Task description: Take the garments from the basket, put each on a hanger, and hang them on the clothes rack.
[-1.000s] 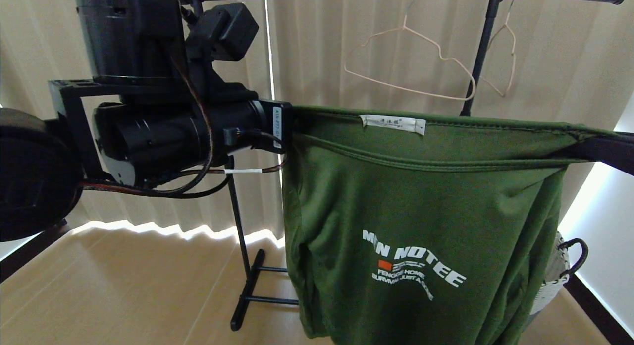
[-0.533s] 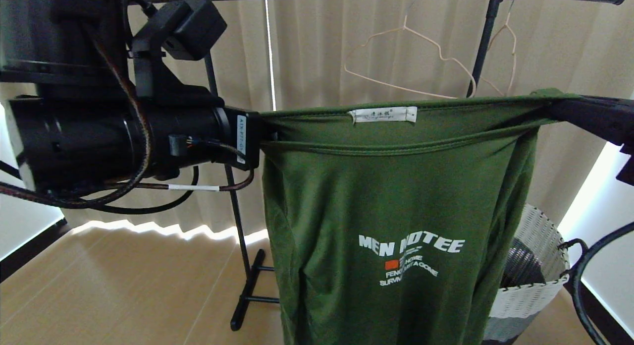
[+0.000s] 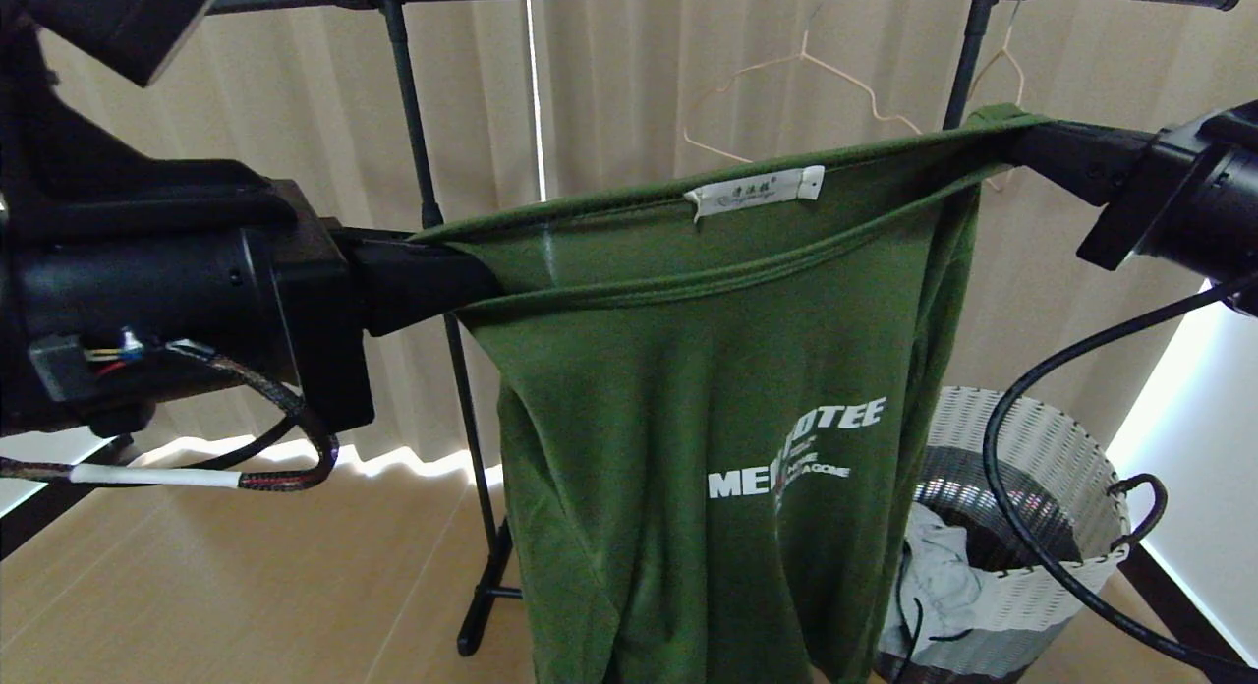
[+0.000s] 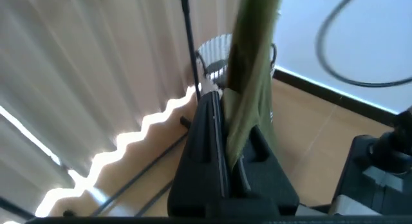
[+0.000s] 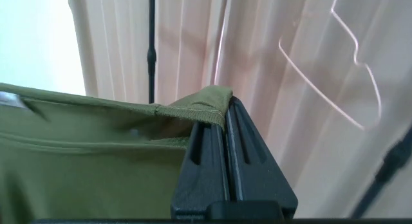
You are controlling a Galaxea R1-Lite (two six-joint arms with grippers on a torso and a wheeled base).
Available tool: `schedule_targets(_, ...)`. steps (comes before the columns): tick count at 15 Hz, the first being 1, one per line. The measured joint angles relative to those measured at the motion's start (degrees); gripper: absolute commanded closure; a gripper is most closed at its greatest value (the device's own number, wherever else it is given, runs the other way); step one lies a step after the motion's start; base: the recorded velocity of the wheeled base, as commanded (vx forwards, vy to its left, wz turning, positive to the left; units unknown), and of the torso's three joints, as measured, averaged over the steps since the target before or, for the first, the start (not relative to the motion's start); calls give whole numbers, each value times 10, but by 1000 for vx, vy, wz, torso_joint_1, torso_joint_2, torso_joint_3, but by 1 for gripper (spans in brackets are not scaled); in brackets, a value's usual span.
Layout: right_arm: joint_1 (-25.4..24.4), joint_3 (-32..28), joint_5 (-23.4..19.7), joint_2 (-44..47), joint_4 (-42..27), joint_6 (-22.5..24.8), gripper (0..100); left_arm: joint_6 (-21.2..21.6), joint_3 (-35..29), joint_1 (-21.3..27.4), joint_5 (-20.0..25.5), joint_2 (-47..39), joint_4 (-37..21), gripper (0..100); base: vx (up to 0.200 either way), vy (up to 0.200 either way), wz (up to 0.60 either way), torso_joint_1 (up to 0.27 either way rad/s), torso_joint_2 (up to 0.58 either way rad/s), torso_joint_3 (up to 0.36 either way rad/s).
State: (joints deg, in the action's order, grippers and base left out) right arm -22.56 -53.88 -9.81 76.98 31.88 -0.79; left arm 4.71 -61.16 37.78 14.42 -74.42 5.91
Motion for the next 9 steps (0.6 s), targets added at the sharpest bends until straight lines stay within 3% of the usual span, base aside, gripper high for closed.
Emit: schedule_targets(9,0,5,0,20,8,-4,100,-2,34,14,-1,35,6,100,0,0,0,0,0,0)
